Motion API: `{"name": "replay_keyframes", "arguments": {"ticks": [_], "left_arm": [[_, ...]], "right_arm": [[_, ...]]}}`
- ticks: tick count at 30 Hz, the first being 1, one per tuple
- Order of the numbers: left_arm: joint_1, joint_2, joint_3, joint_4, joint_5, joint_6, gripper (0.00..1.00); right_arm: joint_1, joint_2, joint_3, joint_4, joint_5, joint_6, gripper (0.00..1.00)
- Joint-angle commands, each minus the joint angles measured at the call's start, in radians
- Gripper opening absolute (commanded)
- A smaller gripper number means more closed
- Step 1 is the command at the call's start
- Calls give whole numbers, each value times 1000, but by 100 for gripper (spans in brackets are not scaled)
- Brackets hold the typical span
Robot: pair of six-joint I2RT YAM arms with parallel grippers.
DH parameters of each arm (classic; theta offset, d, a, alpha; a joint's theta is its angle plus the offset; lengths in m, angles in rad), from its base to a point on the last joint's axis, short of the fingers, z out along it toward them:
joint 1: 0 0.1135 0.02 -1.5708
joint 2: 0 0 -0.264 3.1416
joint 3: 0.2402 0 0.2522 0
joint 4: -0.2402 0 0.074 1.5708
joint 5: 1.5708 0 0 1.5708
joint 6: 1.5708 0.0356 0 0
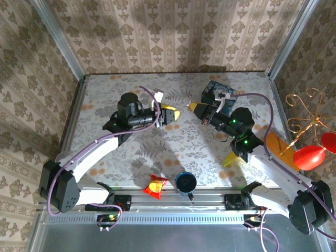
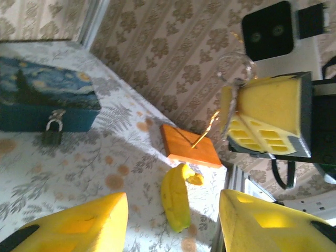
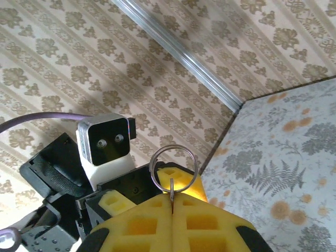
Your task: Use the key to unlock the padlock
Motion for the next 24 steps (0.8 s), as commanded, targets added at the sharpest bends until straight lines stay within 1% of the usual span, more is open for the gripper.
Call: {"name": "replay_keyframes", "arguments": {"ticks": [1, 10, 16, 22, 24], "left_arm": [[-15, 18, 43, 72, 65, 36, 49], [-44, 31, 61, 108, 129, 39, 47], [-45, 49, 74, 151, 135, 15, 41], [-45, 66, 83, 190, 138, -11, 38], [-45, 72, 87, 194, 139, -16, 35]], "right_arm": [[-1, -15, -16, 73, -43, 40, 0], [1, -17, -18, 96, -57, 52, 0], [1, -19, -18, 99, -61, 56, 0], [1, -25, -19, 99, -63, 55, 0], [1, -25, -19, 99, -63, 56, 0]]}}
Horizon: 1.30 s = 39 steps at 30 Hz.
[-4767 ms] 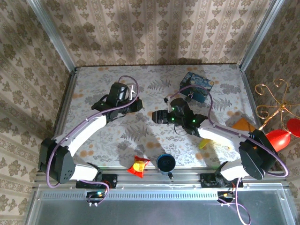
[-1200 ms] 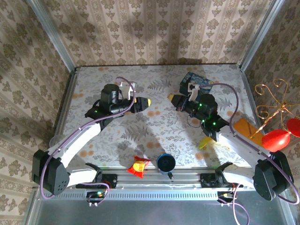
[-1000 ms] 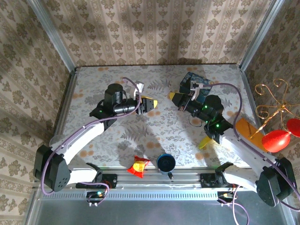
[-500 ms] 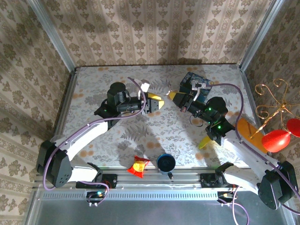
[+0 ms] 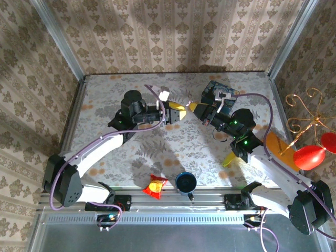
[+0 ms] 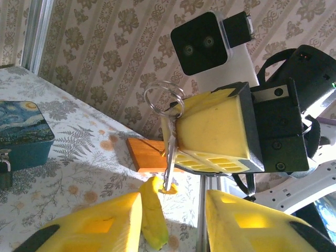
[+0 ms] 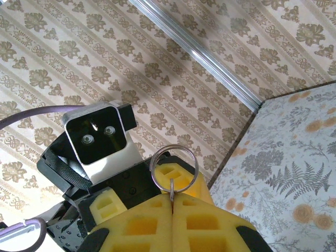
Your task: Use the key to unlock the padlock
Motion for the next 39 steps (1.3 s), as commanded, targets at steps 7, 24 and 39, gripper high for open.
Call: {"name": "replay_keyframes", "arguments": {"ticks": [7, 24, 39], "left_arm": [[-5, 22, 39, 105, 35, -51, 30], [5, 46, 50, 154, 40, -116, 13], [14, 58, 44, 208, 50, -160, 10]], "right_arm": [[2, -26, -9, 35, -27, 9, 0], [10, -40, -12, 20, -23, 3, 0], [17, -33, -10, 16, -18, -3, 0]]}}
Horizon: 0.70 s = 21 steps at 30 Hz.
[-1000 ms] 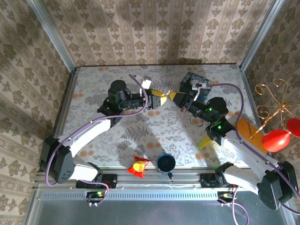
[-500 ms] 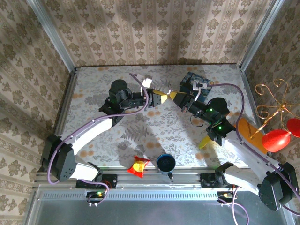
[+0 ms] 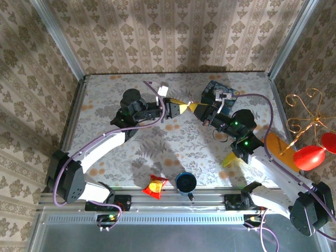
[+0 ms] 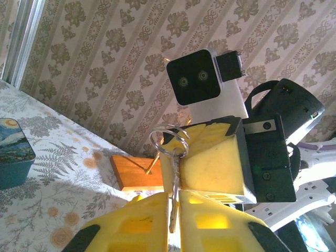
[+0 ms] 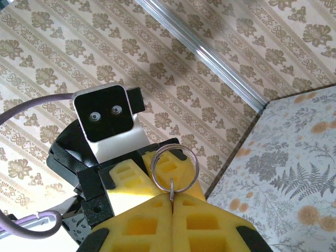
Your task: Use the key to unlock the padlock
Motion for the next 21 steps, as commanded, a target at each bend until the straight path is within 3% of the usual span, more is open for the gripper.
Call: {"name": "replay_keyframes", "arguments": {"ticks": [1, 4, 13, 17, 21], "left_arm": [[6, 14, 31, 47, 21, -20, 6], [6, 16, 29, 49, 25, -23, 0], [6, 1, 17, 51, 21, -5, 0], [6, -41, -3, 17, -16, 80, 0], [5, -130, -13, -176, -125, 310, 0]], "right_arm": [[9, -18, -9, 15, -15, -4, 0], [9, -17, -10, 14, -12, -5, 0], [13, -15, -10, 11, -6, -5, 0], [12, -17, -5, -15, 4, -12, 1], [11, -42, 5, -80, 22, -45, 37]]}}
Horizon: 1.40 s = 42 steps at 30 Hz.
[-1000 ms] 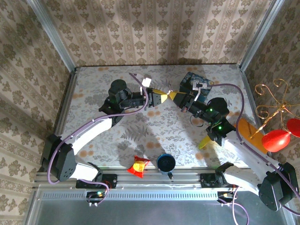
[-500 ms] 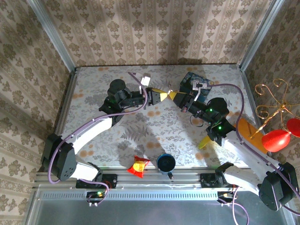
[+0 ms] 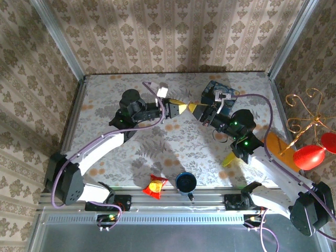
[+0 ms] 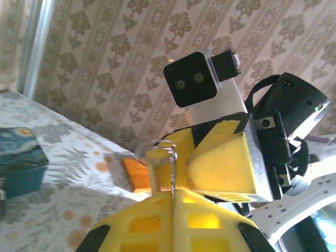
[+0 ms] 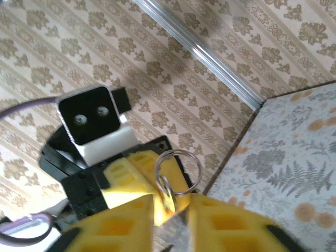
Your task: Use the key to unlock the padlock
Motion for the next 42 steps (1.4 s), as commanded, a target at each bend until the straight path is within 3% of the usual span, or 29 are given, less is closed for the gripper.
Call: {"name": "replay_keyframes", "arguments": {"ticks": [1, 3, 6, 8, 11, 16, 18, 20, 23, 25, 30, 34, 38, 42], "left_arm": [[2, -113, -3, -187, -122, 290, 0], [-17, -164, 9, -340, -192, 513, 0], [-91, -239, 13, -546, -344, 957, 0], [-161, -271, -2, -626, -462, 1247, 0], [-214, -292, -26, -650, -512, 1541, 0], [-227, -261, 45, -709, -446, 1708, 0], [-261, -237, 59, -721, -495, 1779, 0], [-335, -199, 52, -697, -656, 1915, 0], [-437, -114, -2, -553, -984, 2193, 0], [-455, -73, -24, -481, -1065, 2310, 0], [-458, -28, -103, -237, -1085, 2576, 0], [-457, -43, -118, -148, -989, 2612, 0], [-452, -50, -160, -25, -897, 2620, 0], [-435, -70, -196, 85, -836, 2575, 0]], "right_arm": [[6, -50, 12, -81, 22, -42, 49], [6, -81, 30, -160, 44, -80, 60], [4, -151, 60, -302, 107, -145, 76], [3, -195, 76, -389, 152, -179, 82], [-4, -238, 116, -524, 199, -215, 84], [-12, -233, 198, -724, 196, -258, 84], [-13, -208, 244, -830, 180, -282, 84], [-13, -176, 298, -956, 181, -311, 82], [-13, -144, 361, -1097, 225, -341, 79], [-13, -130, 378, -1167, 253, -349, 78], [-13, -80, 390, -1243, 309, -347, 75], [-12, -65, 357, -1212, 270, -355, 74], [-48, -105, 274, -1042, 37, -394, 73], [-177, -146, 226, -917, -241, -383, 72]]}}
